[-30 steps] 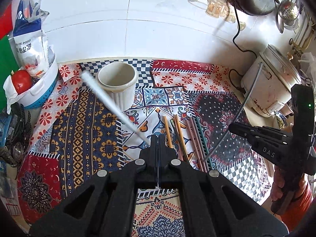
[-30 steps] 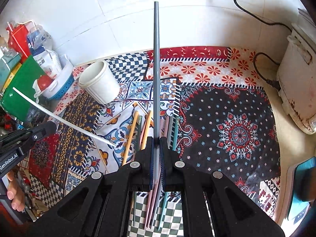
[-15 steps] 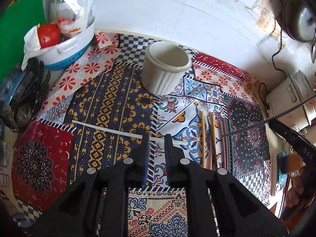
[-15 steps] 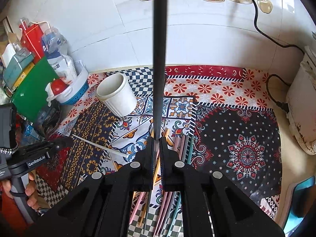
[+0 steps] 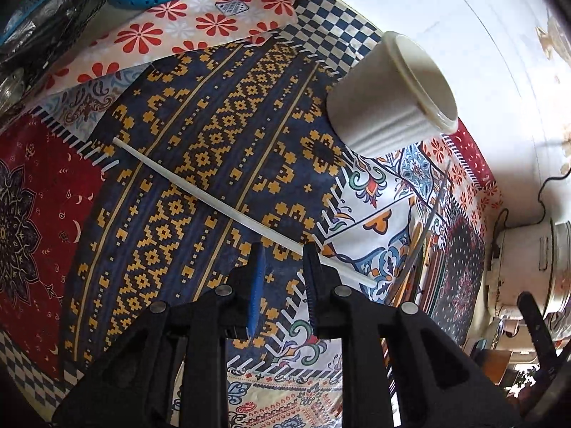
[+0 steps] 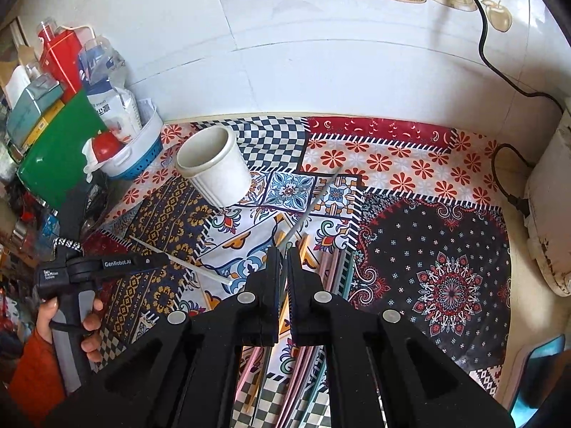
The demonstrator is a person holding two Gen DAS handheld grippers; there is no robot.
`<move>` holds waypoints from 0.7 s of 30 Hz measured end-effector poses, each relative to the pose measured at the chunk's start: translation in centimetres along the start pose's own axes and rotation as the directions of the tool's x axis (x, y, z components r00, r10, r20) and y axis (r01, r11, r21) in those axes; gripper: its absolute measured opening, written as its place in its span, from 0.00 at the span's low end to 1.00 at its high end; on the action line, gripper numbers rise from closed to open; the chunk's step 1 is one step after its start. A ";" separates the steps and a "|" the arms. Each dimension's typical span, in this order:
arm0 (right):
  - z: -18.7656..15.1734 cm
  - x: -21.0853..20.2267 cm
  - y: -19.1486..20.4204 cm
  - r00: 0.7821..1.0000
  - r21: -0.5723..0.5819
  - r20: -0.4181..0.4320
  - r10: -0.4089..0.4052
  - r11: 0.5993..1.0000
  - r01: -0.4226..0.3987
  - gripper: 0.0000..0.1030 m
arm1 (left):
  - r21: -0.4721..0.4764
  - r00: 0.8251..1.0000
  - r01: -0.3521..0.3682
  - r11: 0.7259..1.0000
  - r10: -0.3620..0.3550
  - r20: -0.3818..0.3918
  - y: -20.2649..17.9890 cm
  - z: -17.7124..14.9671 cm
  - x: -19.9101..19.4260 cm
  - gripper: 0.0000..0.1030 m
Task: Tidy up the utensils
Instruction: 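Carry the white stick with the left tool while the right tool raises the grey rod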
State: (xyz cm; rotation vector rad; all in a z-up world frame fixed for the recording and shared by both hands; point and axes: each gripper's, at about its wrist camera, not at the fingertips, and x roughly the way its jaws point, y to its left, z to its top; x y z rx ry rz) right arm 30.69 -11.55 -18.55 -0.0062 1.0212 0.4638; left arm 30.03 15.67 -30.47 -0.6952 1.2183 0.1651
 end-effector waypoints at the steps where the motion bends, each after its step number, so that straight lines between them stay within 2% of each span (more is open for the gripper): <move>1: -0.1 0.4 -0.2 1.000 0.003 -0.012 -0.004 1.000 0.004 0.03 | -0.012 1.000 -0.006 1.000 0.006 0.000 0.1 0.1 0.2 0.19; 8: -0.3 3.7 -2.0 0.991 0.055 -0.135 -0.001 0.998 0.008 0.08 | -0.074 0.999 -0.037 0.997 0.036 -0.013 0.6 1.2 1.5 0.19; 13: 0.0 5.5 -1.9 0.985 0.059 -0.172 0.022 0.998 -0.012 0.25 | -0.033 0.995 -0.098 0.995 0.098 0.008 -0.8 1.6 1.9 0.19; 21: 2.2 9.9 -0.2 0.973 0.025 -0.226 0.056 0.998 -0.051 0.25 | 0.037 0.972 -0.226 0.973 0.222 0.080 -3.9 2.6 3.1 0.19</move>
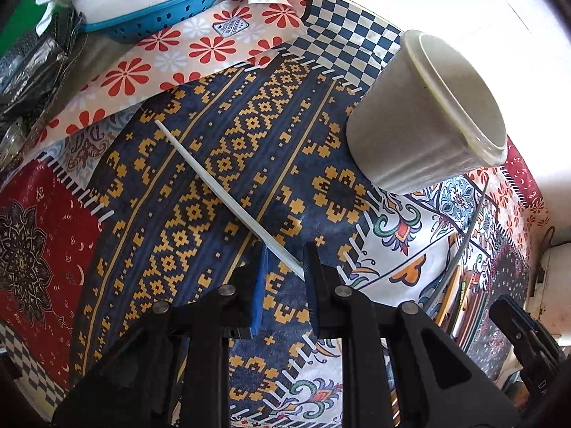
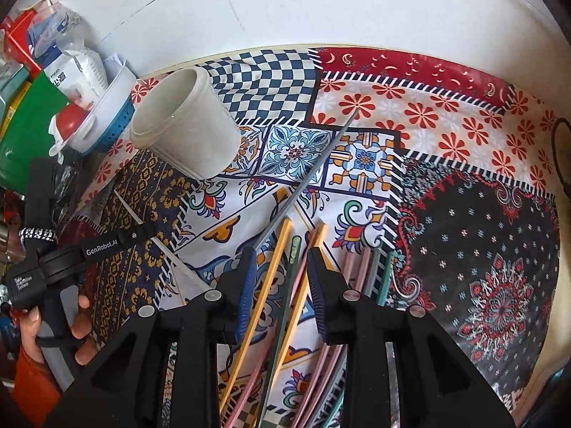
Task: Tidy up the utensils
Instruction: 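Carry the white stick with the left tool while the right tool raises the grey rod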
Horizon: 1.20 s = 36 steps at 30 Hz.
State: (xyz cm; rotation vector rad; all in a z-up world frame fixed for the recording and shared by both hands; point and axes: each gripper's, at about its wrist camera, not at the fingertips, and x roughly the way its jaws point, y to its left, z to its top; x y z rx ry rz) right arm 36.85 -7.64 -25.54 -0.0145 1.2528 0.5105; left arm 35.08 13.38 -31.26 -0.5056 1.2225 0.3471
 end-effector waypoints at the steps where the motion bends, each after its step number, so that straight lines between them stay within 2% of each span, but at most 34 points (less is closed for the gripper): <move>1: 0.4 0.6 0.1 1.000 0.002 -0.011 0.005 1.000 -0.005 0.25 | 0.010 1.000 -0.010 1.000 0.010 0.007 -0.3 0.1 0.1 0.19; 4: 1.5 2.5 0.3 0.999 0.012 -0.046 0.016 1.000 -0.015 0.25 | 0.043 0.999 -0.034 0.999 0.033 0.022 -1.1 0.7 0.3 0.13; 7: 2.1 3.9 0.5 0.997 0.021 -0.072 0.026 0.999 -0.024 0.25 | 0.070 1.000 -0.025 0.997 0.024 0.016 -0.8 1.2 0.3 0.04; 14: 2.8 6.0 0.3 0.995 0.060 -0.100 0.012 0.998 -0.006 0.24 | 0.112 0.998 0.058 0.992 -0.053 -0.046 1.9 1.6 -0.2 0.04; 18: 3.0 6.2 -0.1 0.997 0.078 -0.082 0.002 0.997 0.005 0.11 | 0.179 0.994 0.085 0.980 -0.071 -0.081 4.0 0.3 -1.5 0.04; 20: 3.2 6.2 -0.5 0.997 0.097 -0.079 0.020 0.995 -0.013 0.10 | 0.215 0.993 0.090 0.973 -0.071 -0.095 4.4 -0.4 -1.6 0.04; 26: 3.3 6.3 -0.5 0.996 0.124 -0.073 0.045 0.992 -0.036 0.06 | 0.268 0.993 0.077 0.960 -0.048 -0.112 3.4 -0.3 -1.6 0.04; 30: 3.9 4.5 0.0 0.998 0.097 -0.040 0.050 0.994 -0.046 0.05 | 0.267 0.995 0.054 0.962 -0.029 -0.096 2.2 0.1 -1.0 0.04; 36: 3.7 2.5 0.4 0.998 0.074 -0.012 0.069 0.995 -0.068 0.05 | 0.335 0.998 -0.002 0.942 0.024 -0.061 -0.8 0.7 0.3 0.04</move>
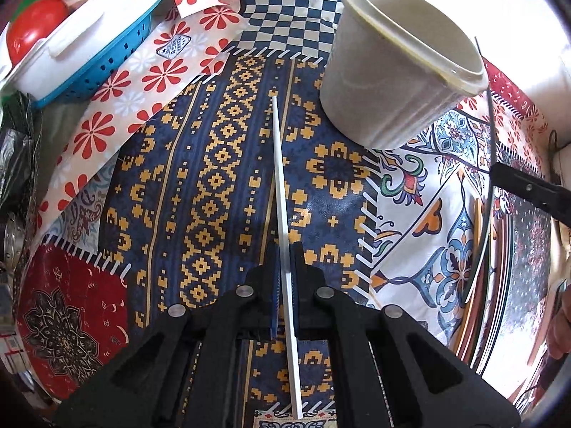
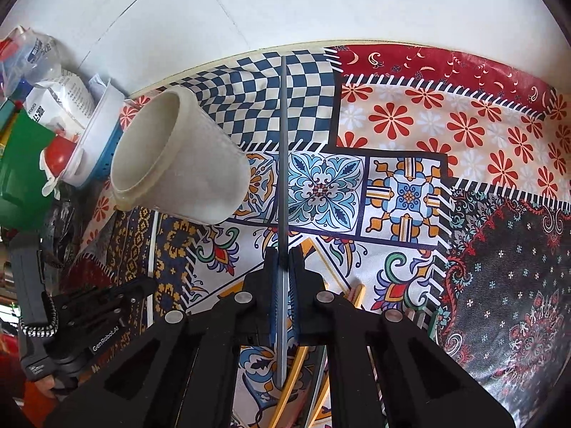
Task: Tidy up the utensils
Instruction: 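Carry the white stick with the left tool while the right tool raises the grey rod, then drop the grey rod into the cup with the right tool while the left drops the white stick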
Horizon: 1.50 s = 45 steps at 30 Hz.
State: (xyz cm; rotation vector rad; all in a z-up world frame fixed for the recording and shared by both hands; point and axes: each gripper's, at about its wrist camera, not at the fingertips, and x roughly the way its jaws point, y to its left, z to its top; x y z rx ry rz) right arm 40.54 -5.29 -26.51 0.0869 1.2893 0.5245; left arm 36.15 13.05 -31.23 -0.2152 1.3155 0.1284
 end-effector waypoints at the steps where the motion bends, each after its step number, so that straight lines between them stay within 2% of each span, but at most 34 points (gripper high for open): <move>1: 0.0 -0.2 -0.2 1.000 -0.001 0.005 0.002 1.000 -0.002 0.05 | 0.001 1.000 -0.001 1.000 0.001 0.000 -0.1 0.0 0.0 0.04; 9: -0.5 -4.0 -0.6 0.998 -0.010 0.065 0.026 1.000 -0.026 0.05 | -0.053 0.998 0.057 0.997 -0.056 0.024 0.7 -1.5 -1.6 0.03; 16: -0.9 -6.3 0.4 0.992 -0.045 0.123 0.041 0.998 -0.035 0.05 | -0.050 0.991 0.067 0.996 -0.061 0.118 0.9 -2.6 -6.0 0.03; 22: -0.8 -8.1 1.4 0.985 -0.080 0.166 0.055 0.996 -0.042 0.05 | -0.037 0.974 0.077 0.996 -0.068 0.214 1.4 -2.3 -9.8 0.03; 25: -0.7 -8.8 1.8 0.981 -0.093 0.185 0.063 0.995 -0.046 0.05 | -0.042 0.964 0.095 0.995 -0.081 0.254 2.2 -1.6 -10.7 0.03; 36: 0.8 -11.4 3.7 0.963 -0.132 0.254 0.090 0.990 -0.058 0.05 | -0.030 0.912 0.128 0.991 -0.105 0.396 1.5 0.8 -15.4 0.03; 45: 3.1 -13.1 5.3 0.940 -0.170 0.325 0.106 0.984 -0.052 0.05 | 0.014 0.852 0.150 0.989 -0.136 0.506 0.3 3.7 -19.7 0.03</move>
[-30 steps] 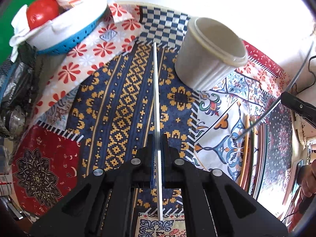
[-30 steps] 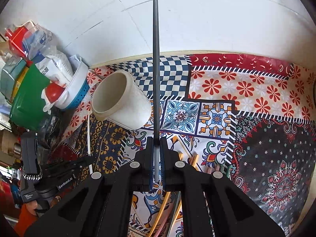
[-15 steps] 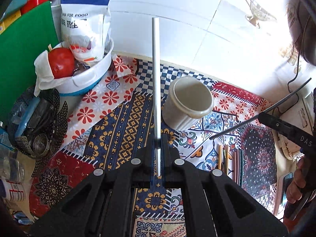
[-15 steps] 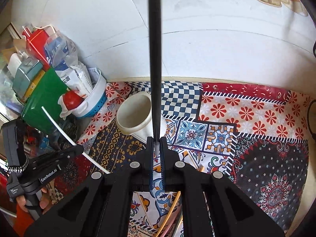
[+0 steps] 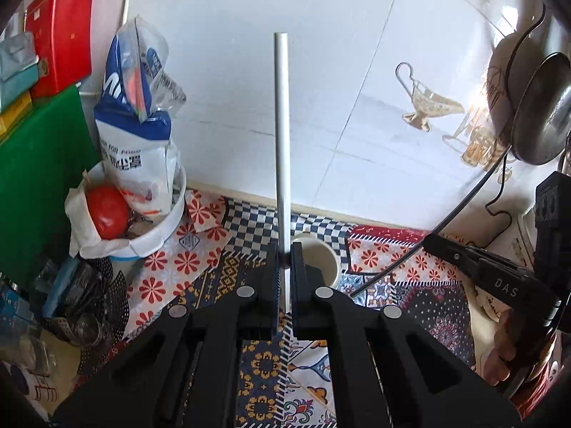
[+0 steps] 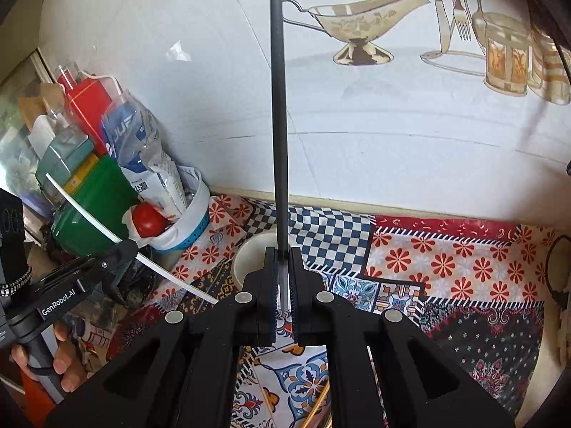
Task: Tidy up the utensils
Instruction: 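Drop the grey rod into the cup with the right tool while the left drops the white stick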
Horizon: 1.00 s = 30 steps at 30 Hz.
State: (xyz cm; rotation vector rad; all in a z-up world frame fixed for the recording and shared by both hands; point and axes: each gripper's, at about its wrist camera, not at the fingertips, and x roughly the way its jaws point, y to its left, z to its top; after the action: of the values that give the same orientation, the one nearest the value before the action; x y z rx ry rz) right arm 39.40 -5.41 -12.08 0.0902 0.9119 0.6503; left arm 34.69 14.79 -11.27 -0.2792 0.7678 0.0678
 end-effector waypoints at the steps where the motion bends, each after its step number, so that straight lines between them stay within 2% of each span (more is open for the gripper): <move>1: 0.3 0.0 0.1 1.000 -0.001 0.007 0.003 1.000 -0.003 0.05 | 0.004 1.000 0.003 1.000 -0.003 0.011 -0.2 0.5 -0.1 0.03; 9: 2.3 1.7 1.2 1.000 -0.017 0.024 0.018 1.000 -0.018 0.05 | 0.041 0.999 0.011 0.999 -0.013 0.041 -1.8 2.6 1.3 0.03; 22: 0.2 8.2 1.5 0.993 -0.040 -0.116 -0.012 0.999 0.007 0.05 | 0.006 0.996 0.009 1.000 -0.008 -0.094 -0.9 1.0 8.3 0.03; 30: -0.6 9.7 1.2 0.986 -0.056 -0.166 -0.031 0.998 0.022 0.05 | 0.008 0.986 -0.005 1.000 0.006 -0.166 -0.3 -0.2 10.7 0.03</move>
State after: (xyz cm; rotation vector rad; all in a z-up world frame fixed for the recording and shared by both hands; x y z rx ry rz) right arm 42.55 0.87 -18.89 -0.0250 1.0544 0.6646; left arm 42.25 13.99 -18.76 -0.2780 0.9343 0.0475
